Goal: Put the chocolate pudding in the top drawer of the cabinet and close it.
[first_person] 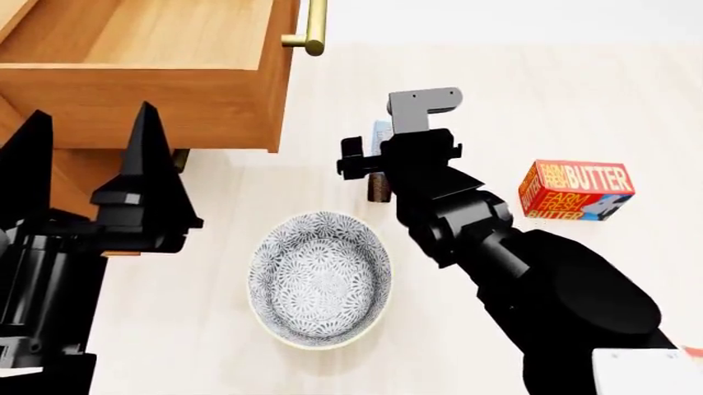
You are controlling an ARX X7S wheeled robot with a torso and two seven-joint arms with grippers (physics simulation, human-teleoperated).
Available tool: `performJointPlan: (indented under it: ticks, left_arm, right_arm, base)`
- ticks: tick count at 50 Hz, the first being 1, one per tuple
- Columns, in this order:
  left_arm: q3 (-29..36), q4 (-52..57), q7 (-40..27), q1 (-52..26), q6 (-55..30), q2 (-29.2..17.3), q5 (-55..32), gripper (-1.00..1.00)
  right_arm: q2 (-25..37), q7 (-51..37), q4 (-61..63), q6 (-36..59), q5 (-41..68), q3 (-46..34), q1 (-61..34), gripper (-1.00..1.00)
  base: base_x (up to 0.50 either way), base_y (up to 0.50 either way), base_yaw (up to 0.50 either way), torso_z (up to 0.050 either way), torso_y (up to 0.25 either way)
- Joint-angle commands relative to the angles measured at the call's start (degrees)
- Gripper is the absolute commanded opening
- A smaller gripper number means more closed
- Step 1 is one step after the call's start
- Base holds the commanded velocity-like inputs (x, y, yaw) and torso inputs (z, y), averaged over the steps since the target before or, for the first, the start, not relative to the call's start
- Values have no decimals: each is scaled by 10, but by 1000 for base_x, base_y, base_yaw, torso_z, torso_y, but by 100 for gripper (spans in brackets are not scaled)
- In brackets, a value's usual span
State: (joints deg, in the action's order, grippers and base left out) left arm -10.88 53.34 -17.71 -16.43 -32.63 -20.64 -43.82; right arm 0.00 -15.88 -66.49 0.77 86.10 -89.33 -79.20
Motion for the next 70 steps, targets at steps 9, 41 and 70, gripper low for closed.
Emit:
performJointPlan:
  ticks: [9,41,70]
  left_arm:
    - [3,3,-6,8,6,-7,-3,100]
    - [18,-11,-8,3,21,-9,5,100]
    - [-3,21,-41,11,11,-36,-42,100]
  right_arm:
    - [0,3,-3,8,9,-2,19,100]
    - [0,7,-7,15,15,-3,23,-100]
    - [0,1,-20,-29,12,-1,-3,-100]
  base:
    - [0,0,0,0,0]
    - [0,0,0,0,-1]
    - [0,0,0,0,0]
